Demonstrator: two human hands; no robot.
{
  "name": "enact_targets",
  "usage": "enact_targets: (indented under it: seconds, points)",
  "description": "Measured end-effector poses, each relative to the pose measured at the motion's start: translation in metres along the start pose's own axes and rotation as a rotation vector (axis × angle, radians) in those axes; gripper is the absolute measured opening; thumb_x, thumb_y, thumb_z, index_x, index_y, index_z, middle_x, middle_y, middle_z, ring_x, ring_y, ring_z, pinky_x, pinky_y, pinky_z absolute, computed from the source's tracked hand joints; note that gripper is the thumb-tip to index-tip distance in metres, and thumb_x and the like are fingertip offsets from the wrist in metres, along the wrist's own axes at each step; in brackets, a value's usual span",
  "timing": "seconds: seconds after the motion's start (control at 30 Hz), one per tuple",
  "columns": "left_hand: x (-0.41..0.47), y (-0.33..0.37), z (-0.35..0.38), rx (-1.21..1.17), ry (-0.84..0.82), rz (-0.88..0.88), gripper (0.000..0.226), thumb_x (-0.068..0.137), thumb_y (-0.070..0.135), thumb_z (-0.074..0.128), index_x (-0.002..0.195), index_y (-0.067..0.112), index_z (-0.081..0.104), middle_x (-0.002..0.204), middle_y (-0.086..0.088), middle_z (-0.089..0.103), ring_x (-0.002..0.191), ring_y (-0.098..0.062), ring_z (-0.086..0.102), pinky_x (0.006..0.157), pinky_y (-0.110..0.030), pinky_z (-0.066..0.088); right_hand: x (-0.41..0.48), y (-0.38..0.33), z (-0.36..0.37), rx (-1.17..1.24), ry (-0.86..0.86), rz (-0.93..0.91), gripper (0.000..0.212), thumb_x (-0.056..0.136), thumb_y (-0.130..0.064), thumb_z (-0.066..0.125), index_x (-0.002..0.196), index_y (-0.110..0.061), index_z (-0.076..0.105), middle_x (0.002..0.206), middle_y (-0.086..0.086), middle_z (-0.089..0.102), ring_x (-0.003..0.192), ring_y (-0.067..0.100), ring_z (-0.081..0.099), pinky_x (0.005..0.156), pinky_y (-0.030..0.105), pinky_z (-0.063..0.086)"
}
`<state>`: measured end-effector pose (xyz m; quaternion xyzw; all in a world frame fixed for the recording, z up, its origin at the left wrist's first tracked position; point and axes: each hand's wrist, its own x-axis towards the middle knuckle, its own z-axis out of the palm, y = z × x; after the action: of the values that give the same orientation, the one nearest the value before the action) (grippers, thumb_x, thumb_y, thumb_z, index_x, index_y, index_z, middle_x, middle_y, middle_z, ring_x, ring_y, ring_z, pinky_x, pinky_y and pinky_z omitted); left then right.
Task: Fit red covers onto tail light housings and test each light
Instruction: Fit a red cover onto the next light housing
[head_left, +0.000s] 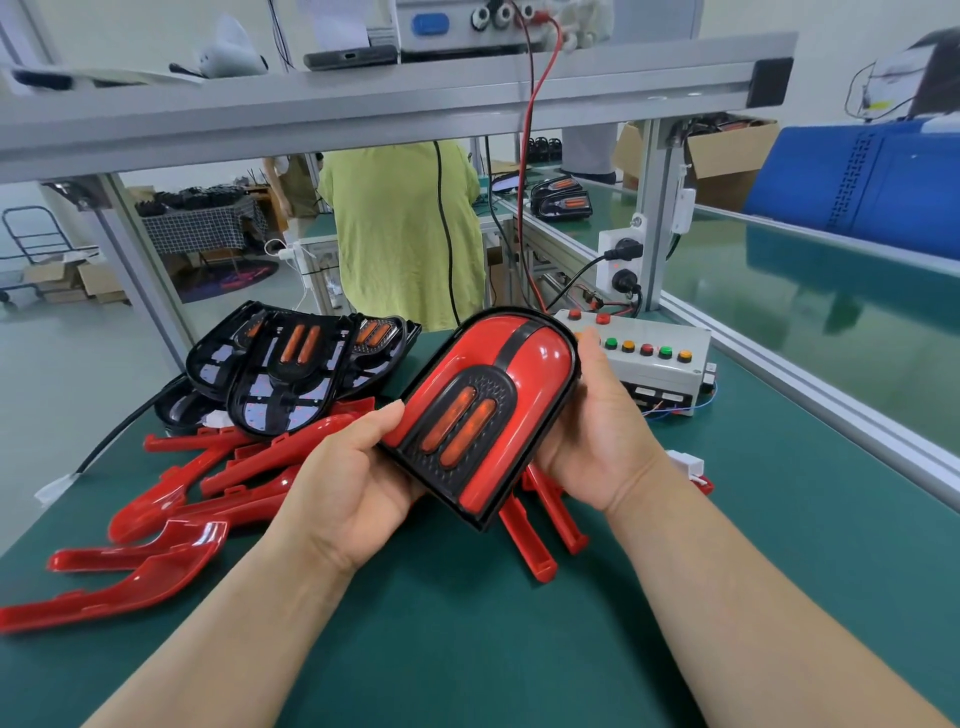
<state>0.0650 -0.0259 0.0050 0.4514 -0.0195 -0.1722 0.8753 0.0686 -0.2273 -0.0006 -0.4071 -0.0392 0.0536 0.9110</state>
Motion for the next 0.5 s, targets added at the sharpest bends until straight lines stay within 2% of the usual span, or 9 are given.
enact_targets:
  seconds: [0.07,0.2,0.3,0.5]
  points:
    - [-0.001,-0.0007,0.0007,0.016,0.002,0.002,0.044,0.087,0.021,0.053,0.123,-0.002,0.065,0.124,-0.021,0.066,0.112,-0.032,0.066,0.078,-0.044,0.06,0.0002,-0.0003,-0.0018,-0.014,0.008,-0.006,0.077,0.094,-0.07,0.034,0.129,-0.01,0.065,0.128,0.017,0.066,0.119,0.031,0.063,0.104,0.048,0.048]
    - [-0.0013,-0.0014,0.0018,0.048,-0.016,0.013,0.042,0.086,0.023,0.053,0.12,0.004,0.069,0.126,-0.018,0.066,0.116,-0.031,0.064,0.084,-0.044,0.059,0.0001,-0.0014,-0.0043,-0.009,0.002,-0.008,0.076,0.095,-0.07,0.034,0.129,-0.01,0.066,0.128,0.017,0.066,0.119,0.032,0.063,0.102,0.048,0.05]
    - [-0.0005,-0.0017,0.0003,0.055,-0.015,0.014,0.045,0.087,0.023,0.053,0.126,0.004,0.065,0.125,-0.017,0.066,0.115,-0.03,0.065,0.084,-0.043,0.059,0.0005,-0.001,-0.004,-0.023,0.005,-0.011,0.075,0.096,-0.07,0.034,0.127,-0.011,0.067,0.129,0.017,0.066,0.12,0.032,0.063,0.103,0.048,0.05]
    - [-0.0019,-0.0006,-0.001,0.069,-0.015,0.009,0.037,0.084,0.021,0.056,0.112,0.005,0.073,0.121,-0.017,0.069,0.107,-0.028,0.069,0.078,-0.041,0.06,-0.0005,-0.0008,-0.0027,-0.008,0.022,0.001,0.074,0.095,-0.07,0.034,0.121,-0.013,0.071,0.126,0.016,0.067,0.116,0.03,0.066,0.094,0.045,0.056]
